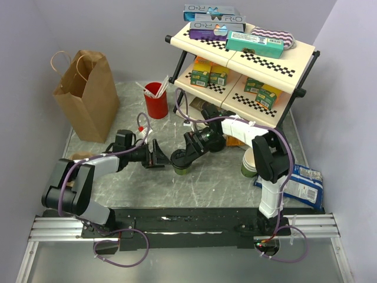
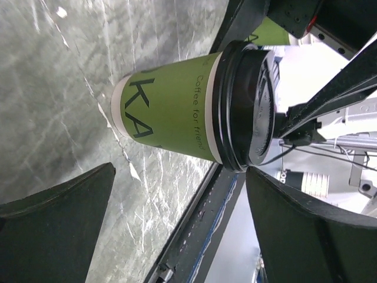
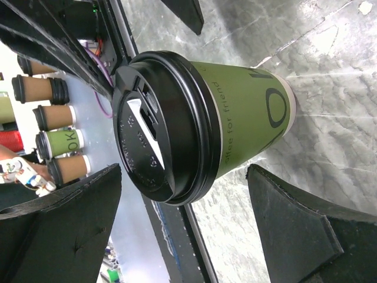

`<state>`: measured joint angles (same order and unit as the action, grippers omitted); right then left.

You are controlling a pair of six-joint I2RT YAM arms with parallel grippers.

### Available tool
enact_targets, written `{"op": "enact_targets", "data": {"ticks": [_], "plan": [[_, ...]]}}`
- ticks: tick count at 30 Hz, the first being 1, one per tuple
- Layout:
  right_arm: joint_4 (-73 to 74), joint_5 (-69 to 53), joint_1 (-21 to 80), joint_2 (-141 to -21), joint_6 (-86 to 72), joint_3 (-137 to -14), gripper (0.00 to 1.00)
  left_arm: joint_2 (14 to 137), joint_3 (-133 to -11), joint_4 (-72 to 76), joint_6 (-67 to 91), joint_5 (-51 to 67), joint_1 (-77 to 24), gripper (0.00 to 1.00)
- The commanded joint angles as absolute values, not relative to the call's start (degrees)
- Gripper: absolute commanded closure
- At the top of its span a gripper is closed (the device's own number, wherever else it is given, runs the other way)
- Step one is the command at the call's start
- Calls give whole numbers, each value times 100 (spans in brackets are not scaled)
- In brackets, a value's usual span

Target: Pack the takeout coffee

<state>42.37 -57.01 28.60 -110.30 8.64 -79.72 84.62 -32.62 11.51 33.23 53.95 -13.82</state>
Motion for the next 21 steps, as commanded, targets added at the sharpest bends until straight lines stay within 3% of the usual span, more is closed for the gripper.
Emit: {"op": "enact_targets", "data": {"ticks": [1,21], "plan": [[4096,-5818,2927,-11109,800,-8244,7,8613,-3489,1239,3191,5537,-1476,1],[4008,-5976,2927,-11628,817,-8279,8,9378,-3762,18,2479,4281,-1512,4]]}}
